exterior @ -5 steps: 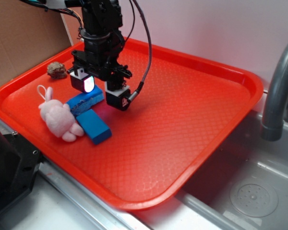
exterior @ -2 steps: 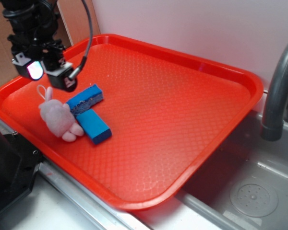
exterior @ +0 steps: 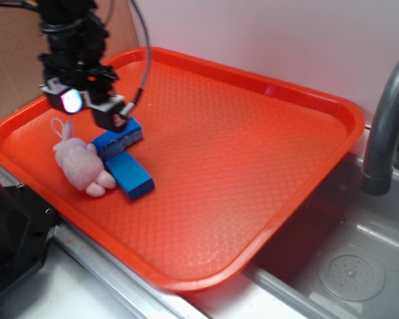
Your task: Grab the blue sponge.
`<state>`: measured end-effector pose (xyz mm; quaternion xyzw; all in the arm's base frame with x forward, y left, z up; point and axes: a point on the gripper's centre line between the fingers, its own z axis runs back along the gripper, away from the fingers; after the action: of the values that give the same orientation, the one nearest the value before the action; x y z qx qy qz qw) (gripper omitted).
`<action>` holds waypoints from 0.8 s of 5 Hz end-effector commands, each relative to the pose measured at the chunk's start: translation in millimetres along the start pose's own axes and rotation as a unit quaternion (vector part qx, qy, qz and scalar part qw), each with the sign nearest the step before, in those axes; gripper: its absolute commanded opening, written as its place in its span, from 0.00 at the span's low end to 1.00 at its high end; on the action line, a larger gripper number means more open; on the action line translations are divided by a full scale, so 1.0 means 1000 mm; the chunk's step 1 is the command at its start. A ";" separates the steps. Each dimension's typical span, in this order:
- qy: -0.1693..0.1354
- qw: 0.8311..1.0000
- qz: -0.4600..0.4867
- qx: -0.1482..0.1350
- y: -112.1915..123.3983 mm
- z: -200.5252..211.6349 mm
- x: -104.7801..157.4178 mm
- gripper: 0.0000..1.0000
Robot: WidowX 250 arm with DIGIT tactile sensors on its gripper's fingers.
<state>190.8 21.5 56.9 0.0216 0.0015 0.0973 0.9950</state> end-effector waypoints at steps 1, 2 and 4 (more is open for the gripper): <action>0.011 0.999 -0.025 0.026 -0.031 -0.020 0.020 1.00; 0.049 0.998 -0.002 0.042 -0.011 -0.040 0.018 1.00; 0.030 0.999 0.026 0.025 0.022 -0.027 0.009 1.00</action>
<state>193.7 42.2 24.8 0.0437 0.0551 0.1207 0.9902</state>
